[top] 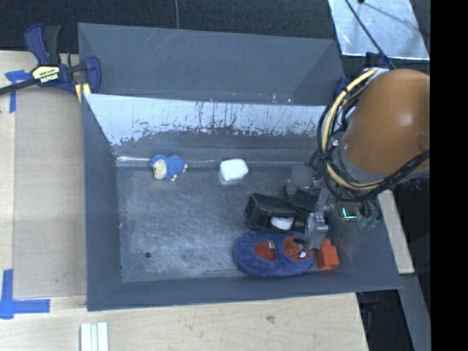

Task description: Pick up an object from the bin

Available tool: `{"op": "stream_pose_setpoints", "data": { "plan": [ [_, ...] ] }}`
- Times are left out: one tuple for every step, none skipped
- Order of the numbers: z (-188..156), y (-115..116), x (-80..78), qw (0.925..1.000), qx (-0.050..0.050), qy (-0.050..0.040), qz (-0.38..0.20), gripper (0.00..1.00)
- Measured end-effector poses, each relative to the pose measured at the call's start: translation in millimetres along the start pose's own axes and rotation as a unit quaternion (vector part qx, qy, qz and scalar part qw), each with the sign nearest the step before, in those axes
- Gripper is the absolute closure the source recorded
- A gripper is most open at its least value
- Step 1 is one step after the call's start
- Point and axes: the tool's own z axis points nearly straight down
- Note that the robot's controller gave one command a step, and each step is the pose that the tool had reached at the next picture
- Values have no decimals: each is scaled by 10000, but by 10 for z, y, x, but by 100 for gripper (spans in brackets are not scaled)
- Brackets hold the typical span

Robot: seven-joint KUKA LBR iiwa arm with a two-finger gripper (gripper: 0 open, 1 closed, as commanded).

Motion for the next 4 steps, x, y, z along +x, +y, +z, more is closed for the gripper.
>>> {"op": "stream_pose_setpoints", "data": {
  "plan": [
    [1393, 197, -268, 9968, -5, -219, 775, 0],
    [1384, 204, -290, 9968, -11, -257, 763, 100],
    [-263, 185, -557, 9976, -3, -93, 687, 100],
    [946, 219, -168, 9951, -4, -13, 986, 100]
  ]
}}
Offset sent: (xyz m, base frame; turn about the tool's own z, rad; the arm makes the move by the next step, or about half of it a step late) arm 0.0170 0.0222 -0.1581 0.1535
